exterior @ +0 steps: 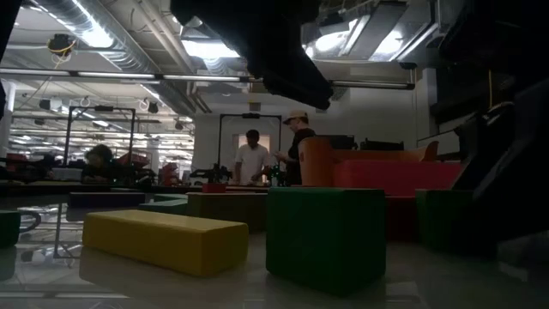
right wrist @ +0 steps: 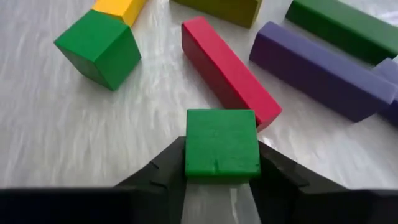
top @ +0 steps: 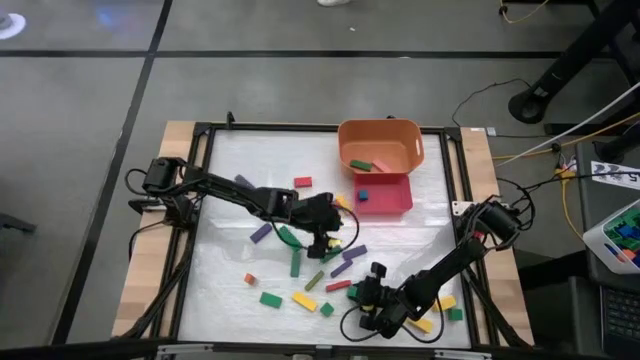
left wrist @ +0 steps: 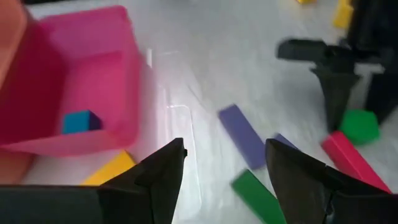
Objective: Sort blocks by size
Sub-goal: Put the green square block into the red bin
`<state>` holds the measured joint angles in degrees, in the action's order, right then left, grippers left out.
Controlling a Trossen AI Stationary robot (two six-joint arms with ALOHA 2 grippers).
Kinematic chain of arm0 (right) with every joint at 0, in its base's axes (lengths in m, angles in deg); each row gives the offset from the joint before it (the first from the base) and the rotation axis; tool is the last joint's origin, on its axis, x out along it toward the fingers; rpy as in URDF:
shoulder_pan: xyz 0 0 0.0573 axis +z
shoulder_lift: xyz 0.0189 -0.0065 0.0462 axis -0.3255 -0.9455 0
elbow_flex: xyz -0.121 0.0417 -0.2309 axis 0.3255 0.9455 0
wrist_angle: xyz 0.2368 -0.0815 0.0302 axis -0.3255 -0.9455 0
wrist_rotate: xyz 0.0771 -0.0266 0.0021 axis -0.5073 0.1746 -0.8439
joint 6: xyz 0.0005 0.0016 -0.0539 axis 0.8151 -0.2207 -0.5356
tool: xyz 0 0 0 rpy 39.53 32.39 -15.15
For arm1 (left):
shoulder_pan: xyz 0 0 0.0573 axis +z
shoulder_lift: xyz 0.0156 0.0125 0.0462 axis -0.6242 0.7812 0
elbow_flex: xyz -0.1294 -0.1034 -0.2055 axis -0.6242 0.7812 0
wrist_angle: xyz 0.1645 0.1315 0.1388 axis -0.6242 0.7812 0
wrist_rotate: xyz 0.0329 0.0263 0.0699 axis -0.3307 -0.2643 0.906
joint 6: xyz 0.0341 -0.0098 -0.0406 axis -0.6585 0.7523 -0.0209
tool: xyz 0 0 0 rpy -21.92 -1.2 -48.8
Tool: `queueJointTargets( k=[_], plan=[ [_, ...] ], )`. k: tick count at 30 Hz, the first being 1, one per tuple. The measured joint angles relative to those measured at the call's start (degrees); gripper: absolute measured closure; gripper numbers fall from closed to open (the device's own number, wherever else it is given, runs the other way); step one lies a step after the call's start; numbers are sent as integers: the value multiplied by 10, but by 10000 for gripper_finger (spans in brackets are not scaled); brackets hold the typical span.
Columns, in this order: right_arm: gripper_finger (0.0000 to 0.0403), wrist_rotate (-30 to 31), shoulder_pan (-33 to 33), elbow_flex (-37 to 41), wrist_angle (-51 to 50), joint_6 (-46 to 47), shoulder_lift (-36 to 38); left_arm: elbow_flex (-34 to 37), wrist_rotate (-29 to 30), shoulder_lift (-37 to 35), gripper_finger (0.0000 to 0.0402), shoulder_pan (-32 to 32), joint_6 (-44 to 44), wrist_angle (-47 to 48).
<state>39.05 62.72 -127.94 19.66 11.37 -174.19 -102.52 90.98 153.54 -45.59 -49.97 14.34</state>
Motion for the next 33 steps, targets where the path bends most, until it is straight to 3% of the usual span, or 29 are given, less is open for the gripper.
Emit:
queueJointTargets(
  k=[9,17,21,26,33],
  plan=[
    [272,13,-2,0,-40,-57,50,0,0,-2,192,-50,12,47],
    [265,69,-53,0,-263,-62,167,0,2,-12,192,-57,44,132],
    [267,112,-105,0,-360,-99,208,0,3,-17,192,-50,75,172],
    [264,121,-196,0,-416,-159,221,0,5,-17,192,-24,105,187],
    [262,56,-321,0,-426,-229,220,0,5,-17,192,20,116,216]
  ],
)
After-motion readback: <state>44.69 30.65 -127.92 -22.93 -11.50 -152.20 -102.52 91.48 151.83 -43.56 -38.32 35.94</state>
